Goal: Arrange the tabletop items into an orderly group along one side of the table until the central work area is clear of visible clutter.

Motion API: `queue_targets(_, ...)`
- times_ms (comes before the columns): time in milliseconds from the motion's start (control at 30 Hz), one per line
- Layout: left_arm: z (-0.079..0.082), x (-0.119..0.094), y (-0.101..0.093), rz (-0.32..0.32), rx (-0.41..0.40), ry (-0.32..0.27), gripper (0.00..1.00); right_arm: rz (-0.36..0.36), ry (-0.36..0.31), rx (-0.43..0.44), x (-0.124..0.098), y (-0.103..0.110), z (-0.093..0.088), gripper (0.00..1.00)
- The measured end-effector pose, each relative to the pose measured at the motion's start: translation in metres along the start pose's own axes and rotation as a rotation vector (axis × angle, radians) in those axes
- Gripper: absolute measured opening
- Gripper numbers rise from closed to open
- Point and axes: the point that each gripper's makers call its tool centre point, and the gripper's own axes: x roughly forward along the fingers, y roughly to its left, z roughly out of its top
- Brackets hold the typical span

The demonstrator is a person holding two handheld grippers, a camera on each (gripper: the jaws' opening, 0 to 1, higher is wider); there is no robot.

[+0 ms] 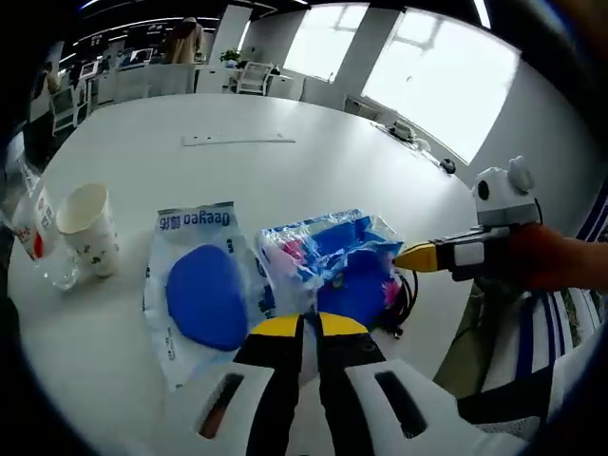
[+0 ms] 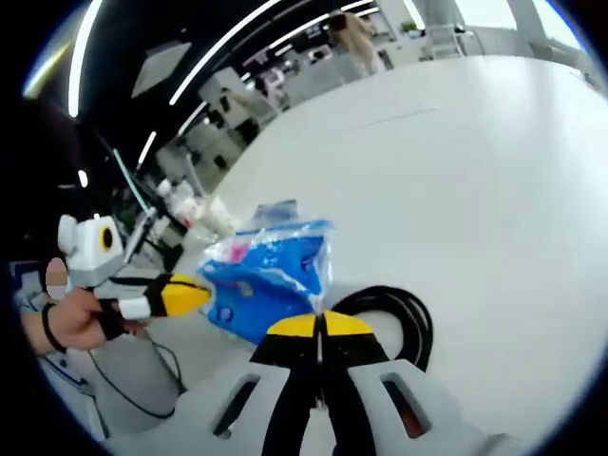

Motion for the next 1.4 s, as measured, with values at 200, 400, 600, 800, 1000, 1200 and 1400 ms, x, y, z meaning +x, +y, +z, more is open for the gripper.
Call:
queue_targets(200, 0.018, 0.025, -0.007, -0.019, 0.032, 0.020, 0.01, -0.031, -0.003, -0.002, 0.001, -0.028, 0.019, 0.00)
queue_targets(400, 0.038, 0.045, -0.009, -0.024, 0.036, 0.021, 0.01, -0.055, -0.018, 0.005, 0.005, -0.048, 0.038, 0.00)
queue_targets(600, 0.054, 0.060, -0.006, -0.028, 0.019, 0.021, 0.02, -0.069, -0.018, 0.020, 0.011, -0.064, 0.048, 0.00)
queue_targets(800, 0.062, 0.069, -0.005, -0.036, 0.020, 0.023, 0.02, -0.084, -0.014, 0.027, 0.016, -0.074, 0.055, 0.00)
queue_targets(1000, 0.070, 0.087, -0.006, -0.035, 0.021, 0.040, 0.02, -0.110, -0.005, 0.031, 0.023, -0.088, 0.062, 0.00)
queue_targets(1200, 0.076, 0.107, -0.002, -0.022, -0.016, 0.056, 0.03, -0.132, 0.009, 0.015, 0.028, -0.105, 0.071, 0.00)
queue_targets(1400, 0.089, 0.125, -0.002, -0.021, -0.062, 0.044, 0.03, -0.162, 0.013, 0.037, 0.027, -0.121, 0.077, 0.00)
